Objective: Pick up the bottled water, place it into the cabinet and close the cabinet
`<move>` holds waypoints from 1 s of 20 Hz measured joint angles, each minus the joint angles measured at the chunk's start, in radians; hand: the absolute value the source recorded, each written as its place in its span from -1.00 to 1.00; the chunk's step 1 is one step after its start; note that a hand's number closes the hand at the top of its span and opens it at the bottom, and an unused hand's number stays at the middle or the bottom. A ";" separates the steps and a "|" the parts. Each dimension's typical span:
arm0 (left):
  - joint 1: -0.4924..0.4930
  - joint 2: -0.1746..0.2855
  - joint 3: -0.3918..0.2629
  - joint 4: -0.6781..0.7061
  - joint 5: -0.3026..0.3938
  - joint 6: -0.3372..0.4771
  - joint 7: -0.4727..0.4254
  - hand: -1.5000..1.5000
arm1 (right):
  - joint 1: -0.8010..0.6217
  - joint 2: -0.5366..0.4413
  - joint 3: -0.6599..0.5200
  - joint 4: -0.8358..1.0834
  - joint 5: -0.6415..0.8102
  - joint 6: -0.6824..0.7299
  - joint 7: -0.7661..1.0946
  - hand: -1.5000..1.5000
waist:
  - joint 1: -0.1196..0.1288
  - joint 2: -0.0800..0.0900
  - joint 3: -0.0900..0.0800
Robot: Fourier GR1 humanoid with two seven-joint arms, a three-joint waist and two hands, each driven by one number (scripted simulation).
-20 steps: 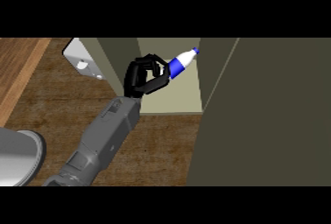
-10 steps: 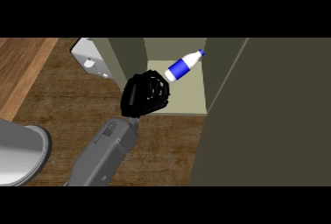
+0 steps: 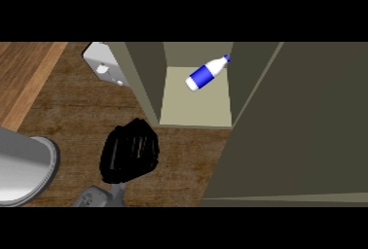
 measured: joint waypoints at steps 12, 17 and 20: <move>0.436 0.172 -0.038 -0.430 -0.005 -0.013 -0.022 1.00 | -0.161 0.037 0.030 0.009 -0.022 0.093 0.172 1.00 | -0.001 0.002 -0.003; 0.575 0.247 0.011 -0.550 0.038 -0.062 -0.050 1.00 | -0.296 0.171 0.040 0.047 0.005 0.079 0.286 1.00 | -0.001 0.004 -0.004; 0.664 0.290 0.049 -0.605 0.066 -0.102 -0.073 1.00 | -0.403 0.292 0.046 0.087 0.040 0.065 0.369 1.00 | -0.003 0.006 -0.004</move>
